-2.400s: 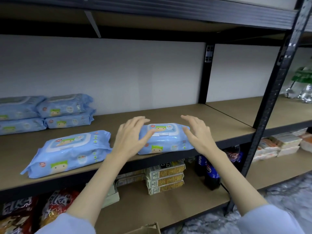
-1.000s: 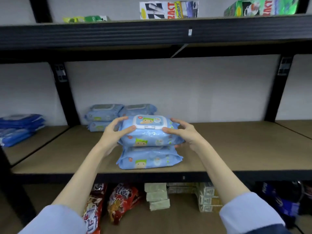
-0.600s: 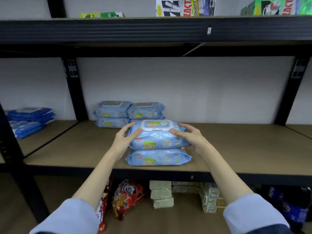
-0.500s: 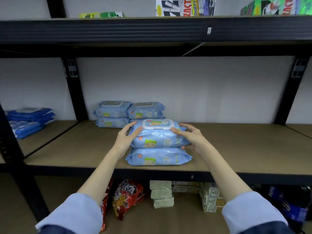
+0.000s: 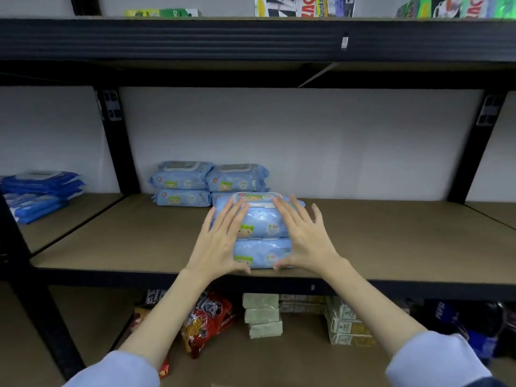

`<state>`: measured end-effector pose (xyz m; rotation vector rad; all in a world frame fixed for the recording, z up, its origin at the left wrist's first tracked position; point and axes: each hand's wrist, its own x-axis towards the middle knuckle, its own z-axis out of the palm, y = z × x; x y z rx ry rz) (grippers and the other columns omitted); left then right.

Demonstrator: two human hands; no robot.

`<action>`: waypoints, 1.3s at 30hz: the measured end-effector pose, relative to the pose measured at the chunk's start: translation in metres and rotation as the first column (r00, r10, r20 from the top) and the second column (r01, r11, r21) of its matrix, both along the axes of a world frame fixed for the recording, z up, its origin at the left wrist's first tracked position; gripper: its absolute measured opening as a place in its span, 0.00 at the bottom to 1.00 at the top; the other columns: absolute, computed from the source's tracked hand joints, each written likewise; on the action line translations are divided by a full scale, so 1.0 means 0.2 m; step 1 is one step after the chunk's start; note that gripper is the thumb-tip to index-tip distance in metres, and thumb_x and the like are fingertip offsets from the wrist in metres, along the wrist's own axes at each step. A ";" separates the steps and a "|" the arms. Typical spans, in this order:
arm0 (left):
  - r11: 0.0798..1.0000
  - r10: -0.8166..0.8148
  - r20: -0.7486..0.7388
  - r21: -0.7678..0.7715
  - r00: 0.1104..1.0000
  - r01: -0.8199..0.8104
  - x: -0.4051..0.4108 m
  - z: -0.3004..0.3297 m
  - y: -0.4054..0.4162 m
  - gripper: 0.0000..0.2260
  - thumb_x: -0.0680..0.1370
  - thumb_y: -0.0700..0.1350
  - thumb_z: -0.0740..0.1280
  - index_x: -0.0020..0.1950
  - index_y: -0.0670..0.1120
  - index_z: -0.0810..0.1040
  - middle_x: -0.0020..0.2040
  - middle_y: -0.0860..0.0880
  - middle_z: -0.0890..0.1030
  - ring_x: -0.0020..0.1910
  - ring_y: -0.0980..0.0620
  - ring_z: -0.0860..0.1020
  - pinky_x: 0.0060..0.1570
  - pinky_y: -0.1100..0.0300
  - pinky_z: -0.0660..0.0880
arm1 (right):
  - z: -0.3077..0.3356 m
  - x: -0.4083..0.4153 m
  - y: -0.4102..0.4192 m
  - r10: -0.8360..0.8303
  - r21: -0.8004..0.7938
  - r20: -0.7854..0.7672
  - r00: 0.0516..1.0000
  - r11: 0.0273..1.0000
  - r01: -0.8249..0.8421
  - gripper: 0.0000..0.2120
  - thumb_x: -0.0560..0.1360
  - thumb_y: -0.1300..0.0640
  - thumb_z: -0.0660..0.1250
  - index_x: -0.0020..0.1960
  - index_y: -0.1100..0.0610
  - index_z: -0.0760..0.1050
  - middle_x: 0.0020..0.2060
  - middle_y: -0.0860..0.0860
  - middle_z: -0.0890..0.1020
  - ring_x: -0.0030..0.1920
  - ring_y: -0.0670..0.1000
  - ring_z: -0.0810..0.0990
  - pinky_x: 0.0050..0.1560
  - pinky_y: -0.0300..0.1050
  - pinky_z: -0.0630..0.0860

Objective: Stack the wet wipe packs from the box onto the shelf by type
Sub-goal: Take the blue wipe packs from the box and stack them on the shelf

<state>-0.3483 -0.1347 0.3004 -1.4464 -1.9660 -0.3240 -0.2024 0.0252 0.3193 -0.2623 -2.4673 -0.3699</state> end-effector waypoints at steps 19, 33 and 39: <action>0.995 0.098 0.208 -0.020 0.973 -0.096 -0.60 0.03 -0.11 0.51 0.50 0.68 0.73 0.69 0.52 0.63 0.70 0.49 0.68 0.65 0.54 0.64 0.54 0.60 0.65 | -0.01 -0.67 -0.07 0.093 -0.260 0.051 0.994 0.963 -0.077 0.58 0.57 0.42 0.78 0.75 0.44 0.46 0.75 0.54 0.54 0.72 0.57 0.59 0.67 0.51 0.61; 0.963 0.250 0.128 -0.136 0.960 -0.232 -1.07 0.10 0.06 0.59 0.50 0.52 0.81 0.74 0.47 0.52 0.74 0.48 0.61 0.73 0.49 0.61 0.71 0.52 0.57 | -0.02 -1.21 -0.15 -0.126 -0.234 0.170 0.977 0.958 0.164 0.54 0.64 0.48 0.77 0.75 0.56 0.43 0.76 0.51 0.46 0.72 0.57 0.56 0.68 0.55 0.61; 0.972 0.207 0.187 -0.149 0.960 -0.181 -1.12 0.10 0.08 0.56 0.58 0.52 0.79 0.76 0.48 0.47 0.76 0.51 0.52 0.75 0.51 0.50 0.73 0.56 0.46 | -0.02 -1.23 -0.13 -0.122 -0.250 0.172 0.978 0.954 0.163 0.54 0.62 0.46 0.77 0.75 0.54 0.45 0.76 0.49 0.48 0.72 0.56 0.56 0.68 0.57 0.61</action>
